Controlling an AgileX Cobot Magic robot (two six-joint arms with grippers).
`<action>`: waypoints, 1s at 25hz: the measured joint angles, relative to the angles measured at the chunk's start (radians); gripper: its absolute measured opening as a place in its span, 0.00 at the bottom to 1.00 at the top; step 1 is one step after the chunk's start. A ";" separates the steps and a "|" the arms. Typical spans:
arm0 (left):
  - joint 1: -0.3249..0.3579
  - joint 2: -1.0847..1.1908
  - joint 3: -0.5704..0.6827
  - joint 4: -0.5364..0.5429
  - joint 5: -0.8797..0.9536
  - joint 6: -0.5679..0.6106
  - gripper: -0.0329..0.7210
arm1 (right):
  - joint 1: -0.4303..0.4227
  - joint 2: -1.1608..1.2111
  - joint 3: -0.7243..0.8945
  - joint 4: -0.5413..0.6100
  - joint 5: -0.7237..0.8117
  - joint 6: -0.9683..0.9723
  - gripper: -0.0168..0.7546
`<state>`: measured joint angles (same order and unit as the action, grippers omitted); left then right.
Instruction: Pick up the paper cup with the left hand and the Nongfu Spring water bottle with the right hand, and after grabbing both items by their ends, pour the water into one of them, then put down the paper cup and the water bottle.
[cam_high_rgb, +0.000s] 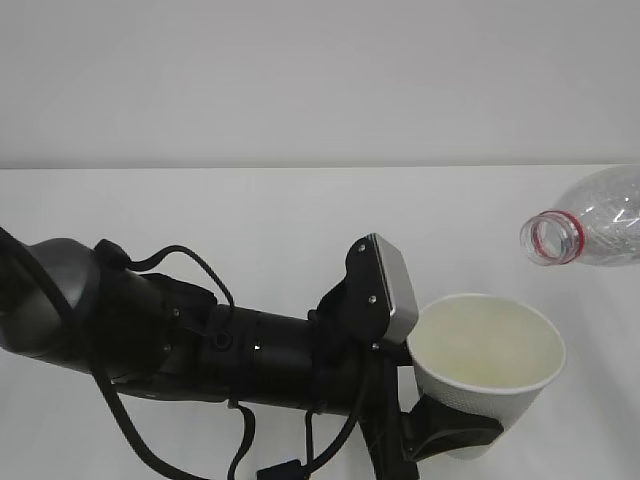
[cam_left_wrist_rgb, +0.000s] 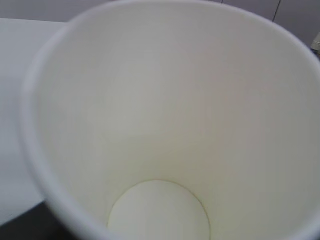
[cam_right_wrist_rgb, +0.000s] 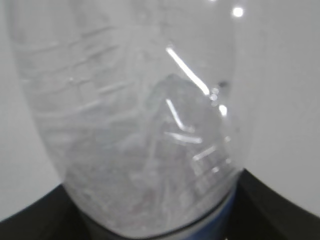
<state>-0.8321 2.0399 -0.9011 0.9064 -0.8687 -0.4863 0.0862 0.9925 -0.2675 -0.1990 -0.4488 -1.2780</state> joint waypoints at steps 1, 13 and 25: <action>0.000 0.000 0.000 0.000 0.000 0.000 0.71 | 0.000 0.000 0.000 0.000 0.000 -0.002 0.66; 0.000 0.000 0.000 0.000 0.000 0.000 0.71 | 0.000 0.000 0.000 0.000 -0.002 -0.019 0.66; 0.000 0.000 0.000 0.000 0.000 0.000 0.71 | 0.000 0.000 0.000 0.000 -0.002 -0.019 0.66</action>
<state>-0.8321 2.0399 -0.9011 0.9064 -0.8687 -0.4863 0.0862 0.9925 -0.2675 -0.1990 -0.4508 -1.2975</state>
